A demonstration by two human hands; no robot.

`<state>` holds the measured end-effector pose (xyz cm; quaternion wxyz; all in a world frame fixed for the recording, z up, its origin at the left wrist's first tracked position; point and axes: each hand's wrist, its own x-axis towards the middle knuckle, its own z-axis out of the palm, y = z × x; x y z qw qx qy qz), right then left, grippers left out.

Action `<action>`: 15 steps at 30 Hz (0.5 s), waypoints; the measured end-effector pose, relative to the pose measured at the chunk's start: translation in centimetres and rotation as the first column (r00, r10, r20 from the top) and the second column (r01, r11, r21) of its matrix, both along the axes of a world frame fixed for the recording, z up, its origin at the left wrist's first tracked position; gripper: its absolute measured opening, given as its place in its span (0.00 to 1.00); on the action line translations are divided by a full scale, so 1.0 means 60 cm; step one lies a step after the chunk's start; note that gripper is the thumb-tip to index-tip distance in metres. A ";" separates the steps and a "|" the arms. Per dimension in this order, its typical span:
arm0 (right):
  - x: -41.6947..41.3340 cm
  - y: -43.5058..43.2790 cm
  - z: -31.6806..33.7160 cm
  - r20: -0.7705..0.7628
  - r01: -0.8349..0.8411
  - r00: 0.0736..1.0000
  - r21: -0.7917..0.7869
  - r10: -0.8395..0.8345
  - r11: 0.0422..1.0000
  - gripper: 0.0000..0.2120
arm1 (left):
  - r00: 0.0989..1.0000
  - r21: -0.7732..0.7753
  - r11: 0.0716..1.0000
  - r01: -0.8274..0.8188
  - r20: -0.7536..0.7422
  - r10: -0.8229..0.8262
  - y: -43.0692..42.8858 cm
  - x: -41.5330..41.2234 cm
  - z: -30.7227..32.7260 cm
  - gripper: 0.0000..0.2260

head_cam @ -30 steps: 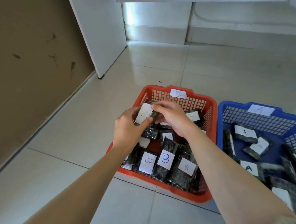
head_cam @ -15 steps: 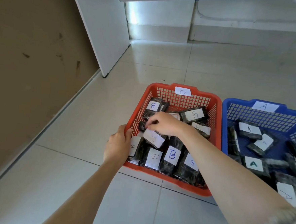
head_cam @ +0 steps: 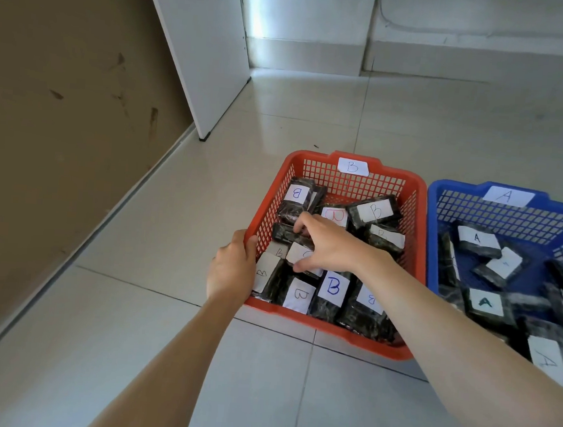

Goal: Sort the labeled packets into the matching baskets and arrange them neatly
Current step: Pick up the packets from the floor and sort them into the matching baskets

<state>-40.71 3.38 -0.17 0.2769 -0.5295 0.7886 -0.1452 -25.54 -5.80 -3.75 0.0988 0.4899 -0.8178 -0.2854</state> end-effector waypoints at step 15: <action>0.023 0.035 0.010 -0.344 -0.036 0.939 -0.030 0.024 0.999 0.29 | 0.996 -0.235 0.970 0.062 0.084 -0.043 0.011 0.000 0.028 0.19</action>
